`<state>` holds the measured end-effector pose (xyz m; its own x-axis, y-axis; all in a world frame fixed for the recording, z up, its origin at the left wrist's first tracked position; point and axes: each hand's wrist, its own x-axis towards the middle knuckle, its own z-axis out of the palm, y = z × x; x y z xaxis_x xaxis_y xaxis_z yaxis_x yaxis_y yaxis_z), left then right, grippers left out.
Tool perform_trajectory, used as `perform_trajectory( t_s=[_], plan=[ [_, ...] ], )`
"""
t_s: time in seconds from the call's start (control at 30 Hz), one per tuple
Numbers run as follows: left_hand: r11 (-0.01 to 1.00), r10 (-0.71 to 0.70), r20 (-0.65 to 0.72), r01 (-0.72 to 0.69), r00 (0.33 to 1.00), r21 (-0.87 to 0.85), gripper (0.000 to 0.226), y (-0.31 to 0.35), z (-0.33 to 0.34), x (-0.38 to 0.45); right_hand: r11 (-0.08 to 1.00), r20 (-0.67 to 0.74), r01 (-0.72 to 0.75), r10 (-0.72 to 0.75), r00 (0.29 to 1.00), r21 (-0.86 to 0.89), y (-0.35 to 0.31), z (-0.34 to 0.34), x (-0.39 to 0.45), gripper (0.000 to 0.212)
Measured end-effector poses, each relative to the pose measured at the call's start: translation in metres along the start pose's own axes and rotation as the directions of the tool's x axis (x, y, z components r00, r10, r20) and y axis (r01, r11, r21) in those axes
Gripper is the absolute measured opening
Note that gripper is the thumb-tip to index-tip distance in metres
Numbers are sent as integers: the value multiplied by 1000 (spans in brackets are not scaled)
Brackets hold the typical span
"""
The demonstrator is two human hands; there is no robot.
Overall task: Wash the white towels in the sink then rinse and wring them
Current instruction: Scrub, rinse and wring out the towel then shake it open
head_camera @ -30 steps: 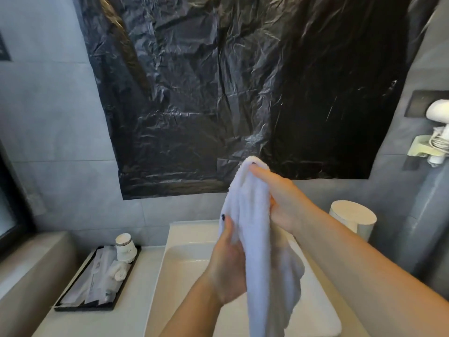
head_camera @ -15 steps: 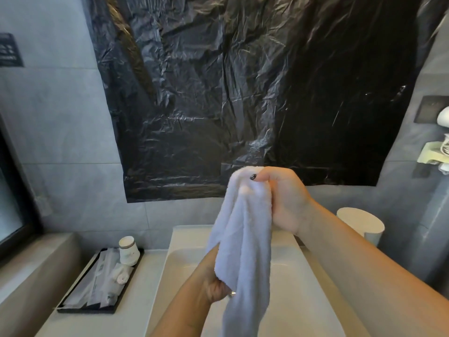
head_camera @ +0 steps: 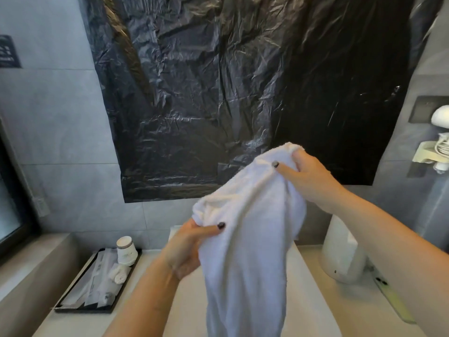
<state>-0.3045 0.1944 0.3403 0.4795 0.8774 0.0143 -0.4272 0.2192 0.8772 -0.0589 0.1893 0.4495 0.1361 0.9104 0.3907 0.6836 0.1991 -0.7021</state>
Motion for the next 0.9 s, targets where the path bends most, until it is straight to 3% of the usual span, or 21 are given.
perform_trajectory(
  t_s=[0.07, 0.17, 0.27, 0.33, 0.4, 0.5, 0.57, 0.63, 0.7, 0.77, 0.83, 0.9],
  plan=[
    [997, 6, -140, 4, 990, 73, 54, 17, -4, 6, 977, -68, -136, 149, 987, 165, 13, -9, 7, 24],
    [992, 39, -306, -1, 951, 125, 33, 41, 2, 12, 768, 106, -426, 431, 896, 477, 23, -11, 12, 35],
    [980, 103, -487, -5, 867, 199, 14, 65, 13, 17, 460, 346, -541, 443, 827, 704, 22, -19, 13, 26],
    [968, 137, -548, 5, 825, 249, 19, 79, 15, 24, 310, 352, -480, 388, 852, 821, 22, -25, 16, 25],
    [951, 162, -596, 37, 787, 308, 35, 89, 14, 32, 368, 297, -420, 347, 890, 830, 23, -24, 18, 36],
    [906, 184, -613, 110, 768, 409, 30, 104, 20, 38, 712, 215, -335, 257, 942, 618, 21, -15, 15, 28],
    [889, 194, -588, 114, 786, 445, 23, 117, 23, 38, 864, 81, -213, 198, 977, 455, 22, -13, 15, 21],
    [887, 163, -538, 116, 827, 447, 34, 129, 19, 34, 936, -20, -166, 181, 983, 310, 30, -14, 22, 22],
    [897, 97, -452, 119, 887, 427, 51, 138, 10, 27, 934, -52, -206, 231, 972, 292, 41, -14, 27, 24],
    [874, 61, -350, 119, 935, 471, 49, 142, 5, 22, 888, -21, -286, 314, 949, 360, 52, -10, 31, 22],
    [806, 74, -316, 130, 946, 578, 36, 142, 4, 18, 742, 143, -392, 378, 915, 544, 58, -5, 35, 28],
    [677, 113, -356, 191, 928, 711, 29, 140, 4, 18, 559, 377, -500, 329, 866, 661, 64, -2, 38, 65]
  ],
)
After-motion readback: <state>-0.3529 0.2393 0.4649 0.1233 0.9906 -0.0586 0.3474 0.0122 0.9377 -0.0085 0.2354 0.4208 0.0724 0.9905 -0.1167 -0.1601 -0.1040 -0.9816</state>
